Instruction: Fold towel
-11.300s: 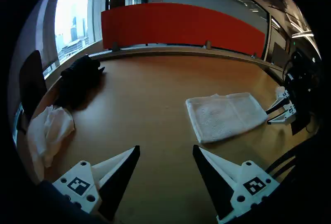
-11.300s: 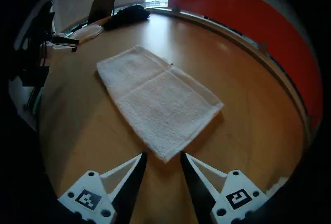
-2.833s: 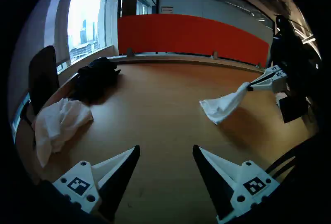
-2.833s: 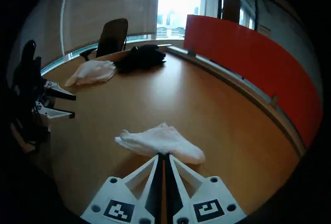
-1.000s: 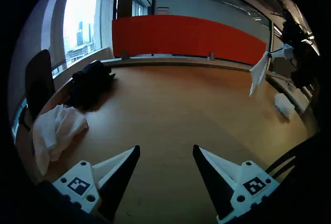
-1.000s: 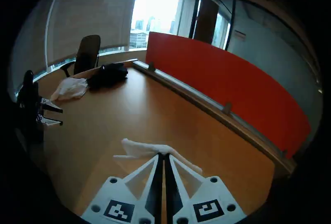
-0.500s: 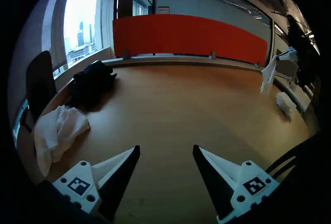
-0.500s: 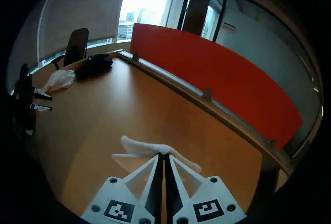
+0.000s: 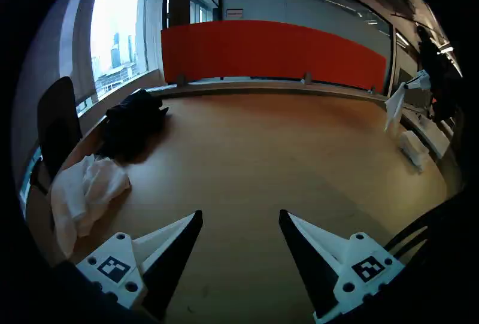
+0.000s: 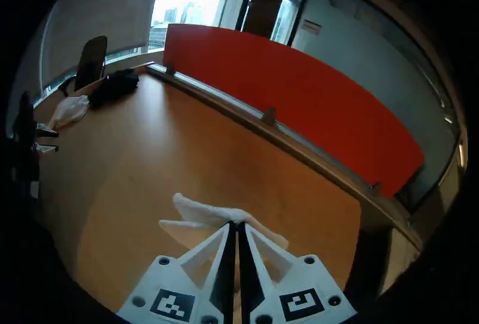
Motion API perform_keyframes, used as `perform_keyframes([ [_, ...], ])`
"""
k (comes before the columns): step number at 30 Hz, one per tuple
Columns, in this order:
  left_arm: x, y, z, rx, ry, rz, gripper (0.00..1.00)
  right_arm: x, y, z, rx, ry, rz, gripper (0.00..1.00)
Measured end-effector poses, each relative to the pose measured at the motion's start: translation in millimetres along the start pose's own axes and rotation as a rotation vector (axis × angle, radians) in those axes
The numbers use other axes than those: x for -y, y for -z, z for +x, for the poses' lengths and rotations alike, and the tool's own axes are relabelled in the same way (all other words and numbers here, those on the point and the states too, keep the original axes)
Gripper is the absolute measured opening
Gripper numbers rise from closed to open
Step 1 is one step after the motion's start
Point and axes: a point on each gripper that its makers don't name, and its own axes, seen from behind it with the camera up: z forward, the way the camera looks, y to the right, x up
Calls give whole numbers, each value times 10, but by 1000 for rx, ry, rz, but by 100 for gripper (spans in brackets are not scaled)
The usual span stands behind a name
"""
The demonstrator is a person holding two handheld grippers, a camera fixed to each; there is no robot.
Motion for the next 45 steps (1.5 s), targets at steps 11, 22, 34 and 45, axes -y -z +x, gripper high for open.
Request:
perform_keyframes([
  [11, -24, 10, 33, 3, -11, -1, 95, -408, 69, -239, 57, -6, -47, 2],
  [22, -77, 23, 59, 7, -20, -6, 94, -641, 162, -310, 76, -16, -68, 3],
  [34, -139, 8, 76, 11, -31, -14, 95, -744, 292, -579, 108, -44, -90, 2],
  [45, -154, 7, 86, 13, -36, -14, 95, -805, 515, -1000, 151, -102, -120, 2],
])
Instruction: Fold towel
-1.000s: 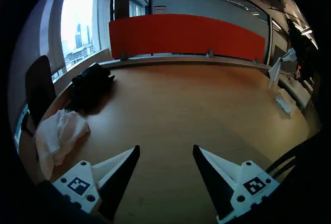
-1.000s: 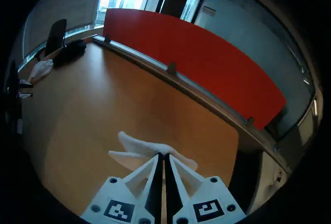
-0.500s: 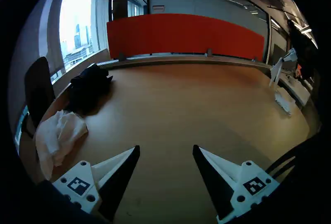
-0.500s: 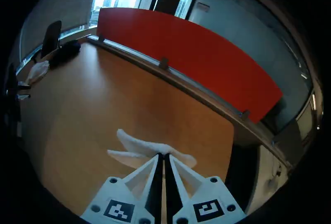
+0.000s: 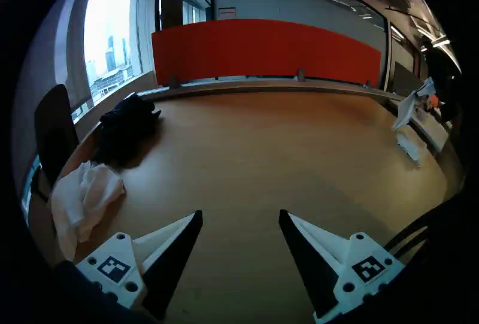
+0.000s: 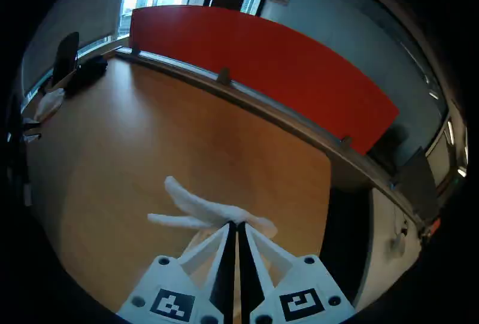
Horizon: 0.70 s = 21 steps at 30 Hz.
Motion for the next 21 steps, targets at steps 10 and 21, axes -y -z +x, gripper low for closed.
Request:
perform_keyframes([
  [10, 9, 6, -24, 6, -3, -2, 95, -17, 172, -530, 63, -40, -18, 2],
  [21, 36, 14, -34, 4, -3, -2, 95, 108, 270, -829, 90, -67, -26, 3],
])
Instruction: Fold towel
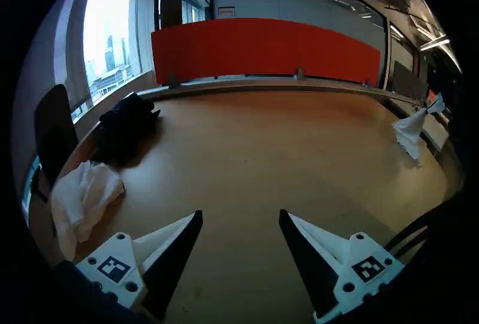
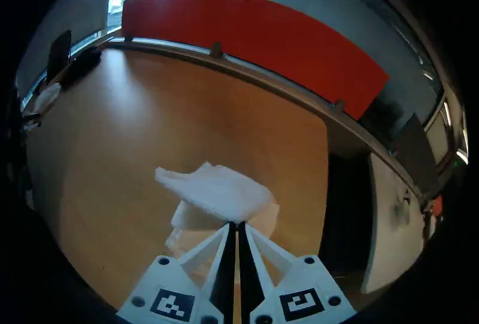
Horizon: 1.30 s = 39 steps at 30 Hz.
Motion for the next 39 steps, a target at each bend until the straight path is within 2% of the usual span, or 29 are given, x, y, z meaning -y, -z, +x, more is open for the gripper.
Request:
perform_keyframes([
  [8, 25, 18, -10, 1, -8, -2, 95, -87, -13, -274, 45, -3, -38, 2],
  [23, 47, 46, -25, 5, -17, 2, 95, -195, -98, -591, 112, -26, -62, 2],
  [39, 49, 54, -33, 13, -29, 7, 95, -181, -211, -951, 195, -59, -67, 2],
])
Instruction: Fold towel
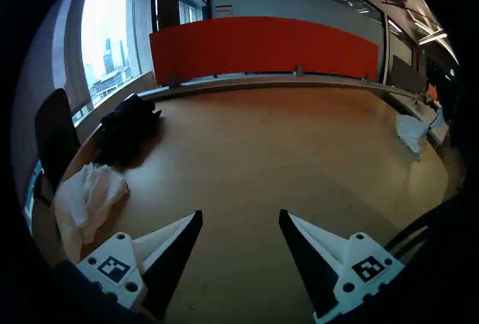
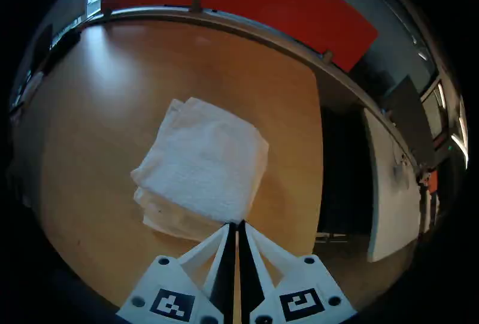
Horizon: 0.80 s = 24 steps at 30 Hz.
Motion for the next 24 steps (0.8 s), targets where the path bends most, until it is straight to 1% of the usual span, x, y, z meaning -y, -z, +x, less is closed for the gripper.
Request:
perform_keyframes([
  [12, -25, -11, 16, 1, -6, 0, 95, -14, -70, -123, 35, -15, -5, 3],
  [15, -28, -10, 10, 3, -6, 0, 95, 6, -84, -139, 38, -24, 2, 3],
  [20, -33, -11, 3, 5, -8, 0, 95, 50, -105, -194, 50, -22, 4, 2],
  [24, -37, -8, -2, 5, -7, 0, 95, 44, -124, -210, 54, -31, -6, 3],
])
